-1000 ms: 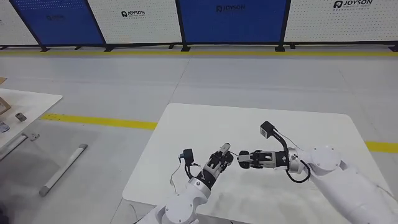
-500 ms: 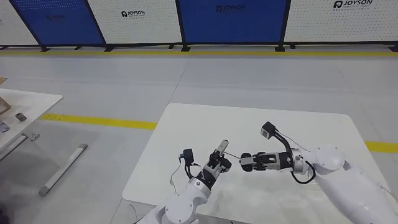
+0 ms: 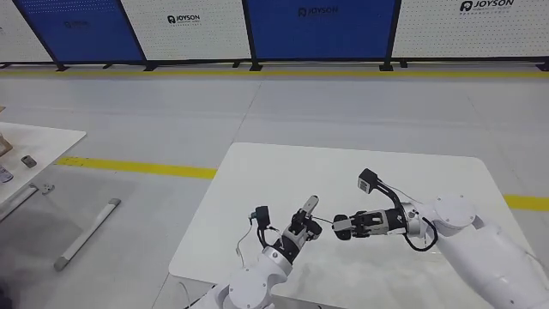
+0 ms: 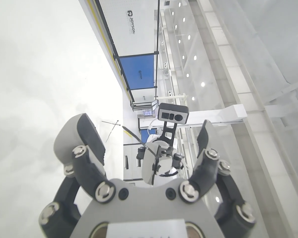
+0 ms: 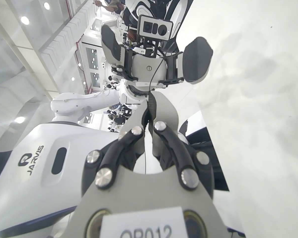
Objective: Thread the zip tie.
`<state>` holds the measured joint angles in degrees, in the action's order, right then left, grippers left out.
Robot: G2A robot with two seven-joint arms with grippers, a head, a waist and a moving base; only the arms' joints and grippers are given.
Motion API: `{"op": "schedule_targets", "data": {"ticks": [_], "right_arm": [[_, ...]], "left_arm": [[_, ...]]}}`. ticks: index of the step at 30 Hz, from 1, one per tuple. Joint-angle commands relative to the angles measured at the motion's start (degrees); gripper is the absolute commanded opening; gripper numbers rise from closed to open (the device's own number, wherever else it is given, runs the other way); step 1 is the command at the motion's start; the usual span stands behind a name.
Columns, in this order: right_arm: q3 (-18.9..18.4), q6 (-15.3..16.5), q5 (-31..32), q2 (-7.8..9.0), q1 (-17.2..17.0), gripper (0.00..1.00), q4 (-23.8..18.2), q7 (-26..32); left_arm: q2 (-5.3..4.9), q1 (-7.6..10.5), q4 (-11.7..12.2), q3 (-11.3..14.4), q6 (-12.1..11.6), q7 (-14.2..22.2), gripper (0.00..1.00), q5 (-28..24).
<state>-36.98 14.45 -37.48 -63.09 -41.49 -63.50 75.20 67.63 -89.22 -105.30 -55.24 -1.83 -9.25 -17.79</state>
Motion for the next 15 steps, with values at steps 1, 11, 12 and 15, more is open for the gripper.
{"op": "schedule_targets", "data": {"ticks": [1, 11, 12, 15], "right_arm": [[0.0, 0.0, 0.0, 0.0, 0.0, 0.0, 0.0, 0.0], [0.0, 0.0, 0.0, 0.0, 0.0, 0.0, 0.0, 0.0], [0.0, 0.0, 0.0, 0.0, 0.0, 0.0, 0.0, 0.0], [0.0, 0.0, 0.0, 0.0, 0.0, 0.0, 0.0, 0.0]], "left_arm": [[-0.18, -0.76, -0.4, -0.5, -1.5, 2.9, 1.0, -0.6], [-0.21, -1.04, -0.5, -0.9, -2.9, 3.4, 1.0, -0.7], [-0.15, -0.88, -0.2, -1.0, -3.3, 3.1, 1.0, -0.3], [0.1, -0.51, 0.6, -0.7, -4.5, 1.3, 1.0, 1.6]]}}
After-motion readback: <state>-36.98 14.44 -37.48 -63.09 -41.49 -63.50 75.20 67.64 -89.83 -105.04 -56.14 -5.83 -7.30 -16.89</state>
